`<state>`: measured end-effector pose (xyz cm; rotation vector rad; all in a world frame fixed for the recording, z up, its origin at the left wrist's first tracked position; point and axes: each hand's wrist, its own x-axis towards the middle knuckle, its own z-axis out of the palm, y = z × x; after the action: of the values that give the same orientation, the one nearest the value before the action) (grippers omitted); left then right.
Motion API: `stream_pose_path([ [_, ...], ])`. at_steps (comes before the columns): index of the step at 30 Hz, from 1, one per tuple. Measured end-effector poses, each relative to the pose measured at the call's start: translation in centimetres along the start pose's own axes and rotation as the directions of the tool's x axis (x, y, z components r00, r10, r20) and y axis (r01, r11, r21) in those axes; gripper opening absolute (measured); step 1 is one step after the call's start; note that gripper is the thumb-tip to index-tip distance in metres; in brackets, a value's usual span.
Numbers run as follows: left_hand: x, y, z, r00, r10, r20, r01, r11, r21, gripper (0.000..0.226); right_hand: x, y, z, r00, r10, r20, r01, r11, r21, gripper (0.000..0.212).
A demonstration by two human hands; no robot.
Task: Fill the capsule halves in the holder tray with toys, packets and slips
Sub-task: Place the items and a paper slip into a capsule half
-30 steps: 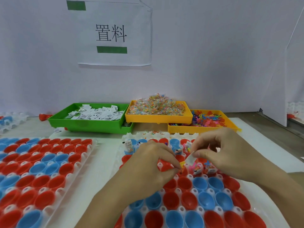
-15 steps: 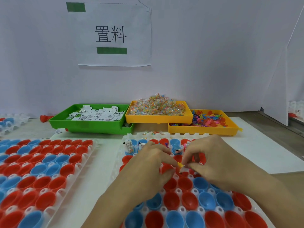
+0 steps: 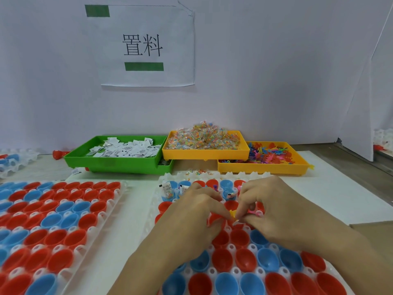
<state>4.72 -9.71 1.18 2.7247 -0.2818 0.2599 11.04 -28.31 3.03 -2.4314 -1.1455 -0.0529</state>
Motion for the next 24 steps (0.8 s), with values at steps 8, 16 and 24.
stream_pose_path([
  [8, -0.01, -0.01, -0.04, 1.000, 0.005, 0.019, -0.006, 1.000, 0.027, 0.026, 0.17, 0.17, 0.15, 0.999, -0.019, 0.028, 0.020, 0.999, -0.047, 0.020],
  [16, -0.18, 0.01, -0.06, 1.000, 0.016, 0.007, -0.016, 1.000, 0.007, 0.026, 0.16, -0.19, 0.36, 0.996, -0.019, 0.088, 0.031, 0.990, -0.136, 0.026],
  [24, -0.22, -0.31, 0.21, 0.999, 0.038, -0.018, -0.038, 0.999, -0.001, 0.025, -0.07, -0.51, -0.04, 0.999, 0.004, 0.040, 0.001, 0.990, -0.138, 0.027],
])
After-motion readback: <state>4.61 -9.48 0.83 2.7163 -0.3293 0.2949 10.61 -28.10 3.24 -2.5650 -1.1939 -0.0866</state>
